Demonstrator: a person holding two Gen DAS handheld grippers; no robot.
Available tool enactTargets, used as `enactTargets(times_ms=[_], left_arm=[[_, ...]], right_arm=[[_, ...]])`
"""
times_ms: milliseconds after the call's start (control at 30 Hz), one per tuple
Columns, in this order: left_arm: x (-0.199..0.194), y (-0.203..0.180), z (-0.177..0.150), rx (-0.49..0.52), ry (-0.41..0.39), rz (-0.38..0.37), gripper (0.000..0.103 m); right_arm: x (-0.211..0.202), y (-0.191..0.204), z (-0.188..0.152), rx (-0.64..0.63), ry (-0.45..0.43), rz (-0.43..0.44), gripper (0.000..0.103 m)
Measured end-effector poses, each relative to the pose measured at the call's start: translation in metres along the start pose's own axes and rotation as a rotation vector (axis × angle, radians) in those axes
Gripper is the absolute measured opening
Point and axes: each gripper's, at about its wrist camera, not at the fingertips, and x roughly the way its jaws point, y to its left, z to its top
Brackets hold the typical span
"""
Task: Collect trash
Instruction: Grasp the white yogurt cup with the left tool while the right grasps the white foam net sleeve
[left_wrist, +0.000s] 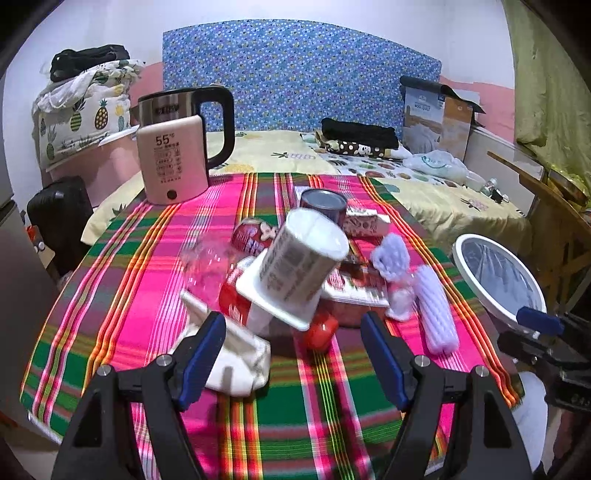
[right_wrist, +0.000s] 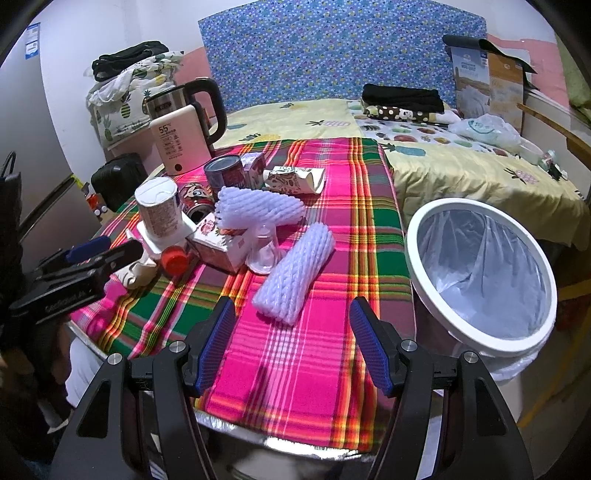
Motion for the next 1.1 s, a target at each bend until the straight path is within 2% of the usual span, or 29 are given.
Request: enactTargets(times_ms=[467,633,667,733,867,967,1100], left_arm=[[0.041,-0.009,0.024,0.068,-0.02,0.034,0.076],[0.05,-0.009,0.028,0.074,-0.007,0.038,0.061],[0.051,-0.009,0.028,0.075,-0.006,0.039,0.06],[0.053,-0.009,0.03,0.077,-0.01,0.042,0.06],[0.055,-0.007,0.034,0.062,-0.013,0.047,0.059],[0.055,-0.007,0.035,0.059,-0.016,0.05,0.059],[0.051,-0.008,0.036,0.054,-0.025,0.055,0.059]], right_arm=[[0.05,-0.01,0.014,0.066,0.084,-0.007,0.066],[0.065,-0.013,0.014,0.113,0.114,-0.013,0.066],[0.068,-0.013,0.014,0.118,0.118,-0.012,0.065],[0.071,-0.012,0.013,0.119,0.128,-0.012,0.06],[0.072,-0.007,0.012,0.111,0.128,0.002,0.037],[0.067,-0.005,0.011,0.1,0.115,-0.005,0.03],[0.063,-0.006,0.011,0.104,0.108,-0.013,0.027]])
